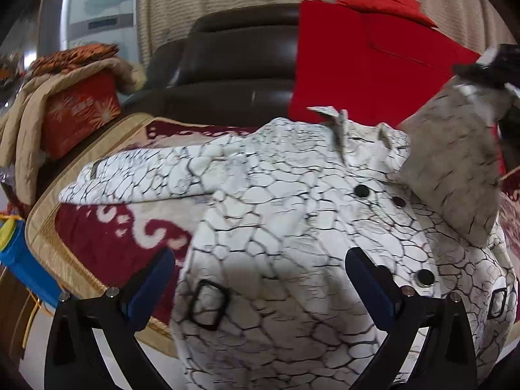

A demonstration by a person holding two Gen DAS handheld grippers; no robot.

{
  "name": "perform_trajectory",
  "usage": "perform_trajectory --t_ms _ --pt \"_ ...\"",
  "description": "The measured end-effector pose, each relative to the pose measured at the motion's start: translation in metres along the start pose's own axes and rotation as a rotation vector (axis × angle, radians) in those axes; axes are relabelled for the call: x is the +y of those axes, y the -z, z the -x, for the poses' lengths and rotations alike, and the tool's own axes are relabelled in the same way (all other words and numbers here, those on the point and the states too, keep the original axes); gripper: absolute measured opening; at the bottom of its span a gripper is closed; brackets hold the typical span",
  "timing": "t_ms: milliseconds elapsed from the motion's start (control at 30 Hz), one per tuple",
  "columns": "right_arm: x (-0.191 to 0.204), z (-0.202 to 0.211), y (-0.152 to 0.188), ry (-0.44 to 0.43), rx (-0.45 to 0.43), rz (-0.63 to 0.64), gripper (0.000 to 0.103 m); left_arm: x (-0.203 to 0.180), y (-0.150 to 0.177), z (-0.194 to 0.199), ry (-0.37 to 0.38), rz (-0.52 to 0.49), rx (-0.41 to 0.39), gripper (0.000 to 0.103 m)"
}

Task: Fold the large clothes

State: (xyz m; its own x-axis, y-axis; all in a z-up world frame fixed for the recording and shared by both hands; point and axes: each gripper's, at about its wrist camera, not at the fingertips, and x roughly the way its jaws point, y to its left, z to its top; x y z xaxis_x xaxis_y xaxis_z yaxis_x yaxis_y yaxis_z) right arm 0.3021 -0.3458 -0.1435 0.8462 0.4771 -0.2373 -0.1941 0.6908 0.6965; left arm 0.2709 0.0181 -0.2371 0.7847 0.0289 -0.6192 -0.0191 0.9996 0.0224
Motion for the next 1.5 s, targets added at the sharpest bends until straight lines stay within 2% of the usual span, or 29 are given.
perform_trajectory --t_ms 33,67,100,133,167,233,367,533,667,767,833,900,967,1100,1200,1267,1300,1333,1367,1433,1500 --pt "0.005 -0.01 0.006 -0.001 0.029 0.0 0.021 0.002 0.0 -0.001 -0.004 0.005 0.001 0.103" --pt "0.008 -0.021 0.011 -0.005 0.058 -0.002 0.036 0.005 0.0 -0.001 -0.006 0.012 0.002 0.103" --pt "0.009 -0.025 0.014 -0.017 0.075 -0.009 0.075 0.007 -0.001 -0.001 -0.007 0.02 0.001 0.103" --pt "0.008 -0.029 0.017 -0.054 0.091 -0.038 0.09 0.009 -0.001 -0.001 -0.006 0.029 -0.001 0.103" --pt "-0.001 -0.033 0.013 -0.085 0.08 -0.065 0.099 0.01 -0.002 -0.001 -0.004 0.035 -0.002 0.103" --pt "0.0 -0.026 0.012 -0.138 0.065 -0.045 0.099 0.01 -0.003 -0.002 0.004 0.044 -0.004 0.103" --pt "0.002 -0.008 0.011 -0.084 0.045 0.035 0.099 0.002 -0.004 -0.001 0.031 0.034 -0.003 0.103" --pt "-0.048 0.022 0.009 0.062 0.031 -0.013 0.097 -0.009 -0.01 -0.005 0.083 0.021 -0.011 0.103" --pt "-0.096 0.048 0.012 0.132 -0.009 -0.099 0.082 -0.001 -0.017 -0.011 0.098 0.08 -0.006 0.103" --pt "-0.123 0.06 0.011 0.196 -0.039 -0.151 0.079 0.013 -0.022 -0.011 0.088 0.126 -0.045 0.103" --pt "-0.125 0.069 0.002 0.25 -0.076 -0.108 0.079 0.023 -0.026 -0.007 0.091 0.161 -0.085 0.103" --pt "-0.121 0.071 -0.004 0.343 -0.112 -0.024 0.079 0.028 -0.029 -0.01 0.084 0.171 -0.089 0.103" --pt "-0.123 0.064 -0.011 0.366 -0.093 -0.002 0.079 0.034 -0.034 -0.023 0.116 0.188 -0.036 0.103" --pt "-0.136 0.035 -0.014 0.424 0.0 0.003 0.079 0.037 -0.04 -0.054 0.216 0.233 0.097 0.103" --pt "-0.14 0.015 -0.01 0.447 0.067 0.027 0.079 0.028 -0.04 -0.06 0.238 0.206 0.09 0.103" --pt "-0.138 0.007 -0.01 0.47 0.084 0.064 0.079 0.014 -0.044 -0.06 0.273 0.136 0.077 0.086" --pt "-0.139 0.003 -0.008 0.475 0.091 0.072 0.079 0.007 -0.045 -0.062 0.277 0.101 0.083 0.082" --pt "-0.14 -0.002 -0.007 0.491 0.109 0.084 0.079 0.002 -0.046 -0.066 0.273 0.075 0.093 0.071" --pt "-0.142 -0.006 -0.006 0.501 0.122 0.088 0.078 -0.003 -0.046 -0.073 0.267 0.048 0.111 0.055" --pt "-0.144 -0.013 -0.004 0.519 0.15 0.11 0.074 -0.002 -0.045 -0.082 0.266 0.049 0.15 0.042" --pt "-0.141 -0.019 -0.003 0.552 0.175 0.161 0.044 0.004 -0.043 -0.085 0.287 0.086 0.149 0.035"
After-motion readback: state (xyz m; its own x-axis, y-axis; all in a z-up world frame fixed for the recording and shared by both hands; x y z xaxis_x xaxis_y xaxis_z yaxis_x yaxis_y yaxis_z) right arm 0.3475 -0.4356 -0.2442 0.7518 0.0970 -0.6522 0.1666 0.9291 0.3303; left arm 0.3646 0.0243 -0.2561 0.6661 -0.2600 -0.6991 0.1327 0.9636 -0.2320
